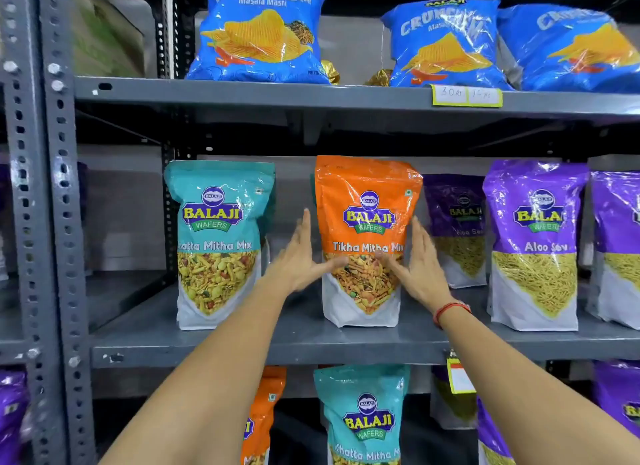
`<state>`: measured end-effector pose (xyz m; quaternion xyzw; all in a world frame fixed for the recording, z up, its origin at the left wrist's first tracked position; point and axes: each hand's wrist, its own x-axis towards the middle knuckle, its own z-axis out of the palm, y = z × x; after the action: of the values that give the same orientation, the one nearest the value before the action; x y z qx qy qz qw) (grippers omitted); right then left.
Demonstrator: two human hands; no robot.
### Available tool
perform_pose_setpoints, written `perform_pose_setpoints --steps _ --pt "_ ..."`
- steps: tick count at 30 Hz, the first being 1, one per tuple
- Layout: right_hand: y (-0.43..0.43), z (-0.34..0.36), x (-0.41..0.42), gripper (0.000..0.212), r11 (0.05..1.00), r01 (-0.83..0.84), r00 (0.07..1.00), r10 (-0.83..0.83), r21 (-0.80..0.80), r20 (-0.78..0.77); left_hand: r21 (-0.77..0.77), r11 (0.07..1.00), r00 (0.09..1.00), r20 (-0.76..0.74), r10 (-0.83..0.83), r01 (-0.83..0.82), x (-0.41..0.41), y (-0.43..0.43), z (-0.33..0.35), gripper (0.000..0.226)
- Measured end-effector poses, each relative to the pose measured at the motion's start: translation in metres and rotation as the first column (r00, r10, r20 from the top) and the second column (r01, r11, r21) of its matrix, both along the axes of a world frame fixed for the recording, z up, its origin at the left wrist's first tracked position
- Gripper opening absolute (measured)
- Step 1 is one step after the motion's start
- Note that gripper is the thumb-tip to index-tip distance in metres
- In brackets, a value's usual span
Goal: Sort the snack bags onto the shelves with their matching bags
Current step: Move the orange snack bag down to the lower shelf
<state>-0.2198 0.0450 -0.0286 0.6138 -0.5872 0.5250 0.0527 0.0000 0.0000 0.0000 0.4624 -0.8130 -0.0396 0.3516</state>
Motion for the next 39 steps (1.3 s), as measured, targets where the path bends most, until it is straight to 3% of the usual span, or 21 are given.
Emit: perform_pose_setpoints --steps 4,7,9,16,29,33,39 --pt "0.0 -0.012 0.0 0.121 0.969 -0.21 0.957 0.177 0.128 0.231 0.237 0.937 0.966 -0.102 -0.238 0.256 -0.016 0.002 -0.017 0.119" --pt "-0.002 -0.021 0.001 0.092 0.937 -0.328 0.917 0.284 0.123 0.279 0.275 0.915 0.95 -0.184 -0.251 0.295 -0.021 0.002 -0.029 0.124" --pt "-0.002 -0.026 0.002 0.094 0.927 -0.358 0.909 0.319 0.112 0.269 0.263 0.923 0.955 -0.178 -0.239 0.28 -0.021 0.0 -0.036 0.129" --pt "0.019 -0.034 0.004 0.086 0.934 -0.357 0.91 0.343 0.02 0.234 0.18 0.933 0.935 -0.233 -0.267 0.311 -0.02 0.016 -0.053 0.128" --pt "0.115 -0.069 0.004 0.093 0.964 -0.231 0.938 0.257 -0.134 0.233 -0.044 0.939 0.877 -0.345 -0.334 0.341 -0.017 0.11 -0.09 0.111" --pt "0.139 -0.101 -0.005 0.087 0.976 -0.2 0.946 0.215 -0.085 0.244 0.005 0.933 0.859 -0.394 -0.328 0.359 -0.028 0.126 -0.126 0.098" --pt "0.147 -0.171 -0.037 0.085 0.976 -0.18 0.948 0.139 0.121 0.286 0.151 0.915 0.874 -0.387 -0.294 0.375 -0.062 0.123 -0.201 0.097"
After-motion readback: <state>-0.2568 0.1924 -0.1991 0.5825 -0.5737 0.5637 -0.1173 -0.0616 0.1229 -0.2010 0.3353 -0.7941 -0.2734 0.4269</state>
